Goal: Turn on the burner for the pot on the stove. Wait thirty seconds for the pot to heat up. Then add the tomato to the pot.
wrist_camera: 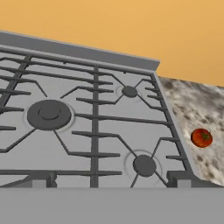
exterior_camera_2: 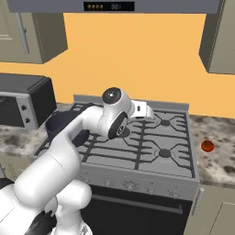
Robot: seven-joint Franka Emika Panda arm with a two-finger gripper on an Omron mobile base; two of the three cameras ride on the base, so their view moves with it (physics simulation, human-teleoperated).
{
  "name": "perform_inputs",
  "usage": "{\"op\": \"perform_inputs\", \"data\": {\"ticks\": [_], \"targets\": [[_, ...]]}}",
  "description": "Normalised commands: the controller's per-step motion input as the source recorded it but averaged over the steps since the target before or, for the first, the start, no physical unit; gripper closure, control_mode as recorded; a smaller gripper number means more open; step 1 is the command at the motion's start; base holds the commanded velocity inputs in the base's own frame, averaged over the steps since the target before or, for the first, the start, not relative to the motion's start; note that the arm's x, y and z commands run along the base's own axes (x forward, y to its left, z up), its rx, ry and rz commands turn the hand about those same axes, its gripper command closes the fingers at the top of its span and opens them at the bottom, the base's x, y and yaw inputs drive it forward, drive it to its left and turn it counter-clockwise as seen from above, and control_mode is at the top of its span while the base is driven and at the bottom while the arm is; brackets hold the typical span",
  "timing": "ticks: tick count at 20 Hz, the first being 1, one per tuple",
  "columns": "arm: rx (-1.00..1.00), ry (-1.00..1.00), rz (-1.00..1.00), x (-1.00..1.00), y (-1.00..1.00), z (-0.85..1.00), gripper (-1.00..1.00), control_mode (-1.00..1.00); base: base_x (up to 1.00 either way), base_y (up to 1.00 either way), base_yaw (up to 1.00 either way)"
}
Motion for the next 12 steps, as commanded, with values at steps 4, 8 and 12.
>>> {"op": "perform_inputs", "data": {"ticks": [4,8,12], "targets": [[0.0,0.0,0.0,0.0,0.0,0.0,-1.0,-1.0,0.0,0.0,0.0],[0.0,0.0,0.0,0.0,0.0,0.0,-1.0,-1.0,0.0,0.0,0.0],[0.0,0.0,0.0,0.0,0.0,0.0,-1.0,-1.0,0.0,0.0,0.0]]}}
